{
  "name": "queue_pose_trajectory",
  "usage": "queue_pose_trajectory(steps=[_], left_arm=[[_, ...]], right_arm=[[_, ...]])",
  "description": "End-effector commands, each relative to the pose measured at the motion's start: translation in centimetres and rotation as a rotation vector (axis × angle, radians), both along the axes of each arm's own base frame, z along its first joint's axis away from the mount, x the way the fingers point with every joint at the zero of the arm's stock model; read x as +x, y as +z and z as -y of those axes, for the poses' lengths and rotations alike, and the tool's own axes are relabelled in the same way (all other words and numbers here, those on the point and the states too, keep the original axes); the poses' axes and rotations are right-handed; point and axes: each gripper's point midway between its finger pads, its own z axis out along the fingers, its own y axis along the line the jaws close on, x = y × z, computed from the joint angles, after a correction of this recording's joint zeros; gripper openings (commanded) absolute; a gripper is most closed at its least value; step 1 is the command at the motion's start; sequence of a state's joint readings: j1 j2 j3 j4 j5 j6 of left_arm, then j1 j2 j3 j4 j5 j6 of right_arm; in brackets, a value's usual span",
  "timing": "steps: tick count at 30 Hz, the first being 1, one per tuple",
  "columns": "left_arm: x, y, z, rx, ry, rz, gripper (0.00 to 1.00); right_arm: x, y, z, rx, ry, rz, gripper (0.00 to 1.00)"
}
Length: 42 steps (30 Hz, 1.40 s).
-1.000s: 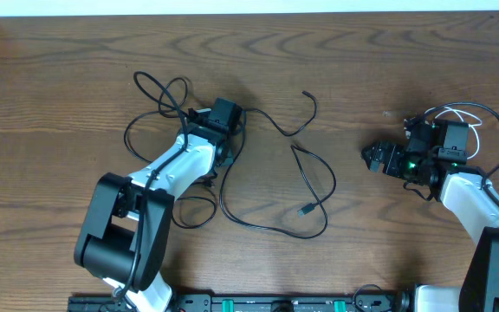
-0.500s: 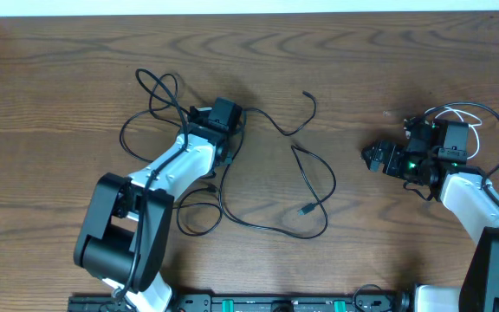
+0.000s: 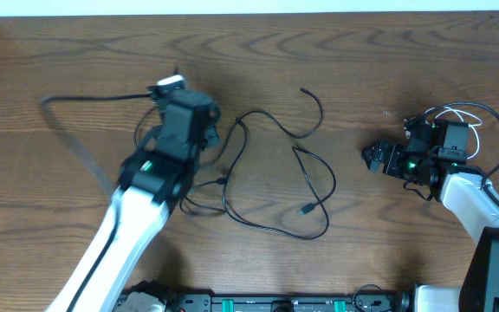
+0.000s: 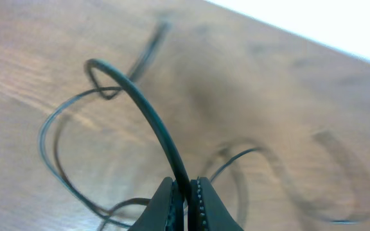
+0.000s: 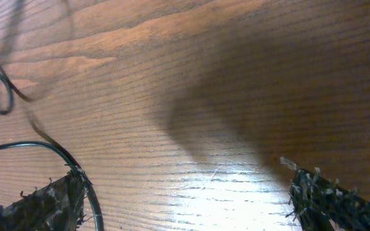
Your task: Untangle cables
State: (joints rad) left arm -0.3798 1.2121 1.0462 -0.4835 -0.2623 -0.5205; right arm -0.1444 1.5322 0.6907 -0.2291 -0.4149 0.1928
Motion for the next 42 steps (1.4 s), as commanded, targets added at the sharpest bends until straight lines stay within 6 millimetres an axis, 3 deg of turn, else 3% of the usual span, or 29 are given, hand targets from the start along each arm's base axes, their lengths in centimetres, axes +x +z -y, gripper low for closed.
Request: queue_pose_trajectory(steps=[1, 6, 9, 12, 14, 17, 23, 28, 33, 39, 42], left_arm=[[-1.2, 4.9, 1.9, -0.188, -0.073, 0.110, 0.08], [-4.0, 11.1, 6.9, -0.418, -0.371, 0.247, 0.08], [-5.3, 14.0, 8.5, -0.488, -0.496, 0.320, 0.08], [-6.6, 15.5, 10.3, -0.546, -0.624, 0.345, 0.08], [-7.1, 15.3, 11.2, -0.567, -0.684, 0.322, 0.08], [-6.9, 12.7, 11.6, -0.568, -0.680, 0.219, 0.08], [-7.5, 2.7, 13.1, -0.550, -0.648, -0.189, 0.08], [-9.5, -1.6, 15.7, -0.568, -0.799, -0.390, 0.08], [-10.3, -6.4, 16.7, -0.519, -0.828, -0.556, 0.08], [-11.7, -11.6, 16.8, -0.469, -0.829, -0.746, 0.08], [-11.7, -14.4, 15.6, -0.387, -0.761, -0.815, 0.10]], right_arm=[[0.0, -0.1, -0.3, -0.002, 0.020, 0.003, 0.99], [0.0, -0.1, -0.3, -0.002, 0.020, 0.003, 0.99], [0.0, -0.1, -0.3, -0.002, 0.020, 0.003, 0.99], [0.0, -0.1, -0.3, -0.002, 0.020, 0.003, 0.99], [0.0, -0.1, -0.3, -0.002, 0.020, 0.003, 0.99], [0.0, -0.1, -0.3, -0.002, 0.020, 0.003, 0.99], [0.0, -0.1, -0.3, -0.002, 0.020, 0.004, 0.99], [0.0, -0.1, -0.3, -0.002, 0.020, 0.003, 0.99], [0.0, -0.1, -0.3, -0.002, 0.020, 0.003, 0.99], [0.0, -0.1, -0.3, -0.002, 0.020, 0.003, 0.99], [0.0, -0.1, -0.3, -0.002, 0.020, 0.003, 0.99]])
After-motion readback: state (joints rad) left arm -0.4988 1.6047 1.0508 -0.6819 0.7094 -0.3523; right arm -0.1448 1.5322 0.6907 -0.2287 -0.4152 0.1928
